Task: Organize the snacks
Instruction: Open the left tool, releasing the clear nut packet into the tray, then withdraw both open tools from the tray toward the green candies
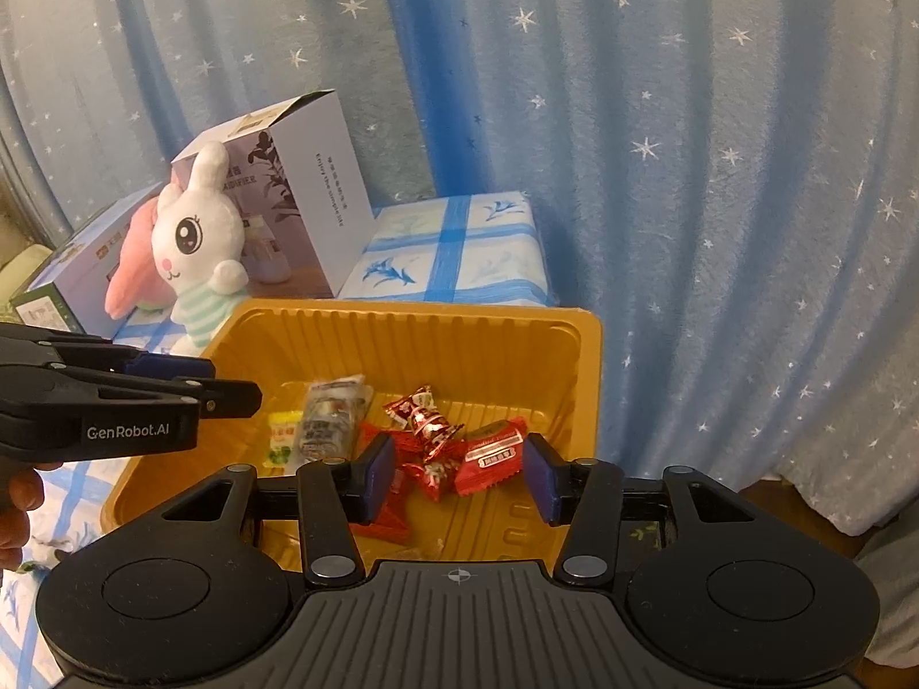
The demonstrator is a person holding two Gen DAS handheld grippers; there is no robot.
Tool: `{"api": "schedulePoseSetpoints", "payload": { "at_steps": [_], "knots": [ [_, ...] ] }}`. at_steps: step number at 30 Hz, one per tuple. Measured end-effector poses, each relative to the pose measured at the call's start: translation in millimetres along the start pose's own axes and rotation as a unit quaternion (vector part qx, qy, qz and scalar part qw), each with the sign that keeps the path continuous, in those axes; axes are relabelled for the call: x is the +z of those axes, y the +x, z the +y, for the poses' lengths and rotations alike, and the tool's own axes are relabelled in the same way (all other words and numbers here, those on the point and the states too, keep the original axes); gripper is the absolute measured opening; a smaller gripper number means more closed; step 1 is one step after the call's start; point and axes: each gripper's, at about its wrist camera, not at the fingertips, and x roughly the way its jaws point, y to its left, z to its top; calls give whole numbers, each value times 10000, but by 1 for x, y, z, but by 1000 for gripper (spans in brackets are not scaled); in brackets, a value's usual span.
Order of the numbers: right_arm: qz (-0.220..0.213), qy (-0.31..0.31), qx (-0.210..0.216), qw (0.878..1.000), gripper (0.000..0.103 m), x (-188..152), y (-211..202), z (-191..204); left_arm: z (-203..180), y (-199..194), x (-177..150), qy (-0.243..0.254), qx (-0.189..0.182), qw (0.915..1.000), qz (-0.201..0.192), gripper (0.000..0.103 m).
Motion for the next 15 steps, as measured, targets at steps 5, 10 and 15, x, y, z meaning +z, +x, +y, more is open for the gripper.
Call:
{"api": "schedulePoseSetpoints", "payload": {
  "at_steps": [5,10,15],
  "knots": [
    [31,-34,39,10000,54,0,0,1,3,-5,-6,-39,-12,10000,42,35],
    [43,-62,80,9999,55,-2,-1,4,5,-13,-11,-92,-60,9999,35,35],
    [35,-56,147,9999,57,-5,-8,9,6,-26,-18,-164,-154,9997,18,35]
  ]
}}
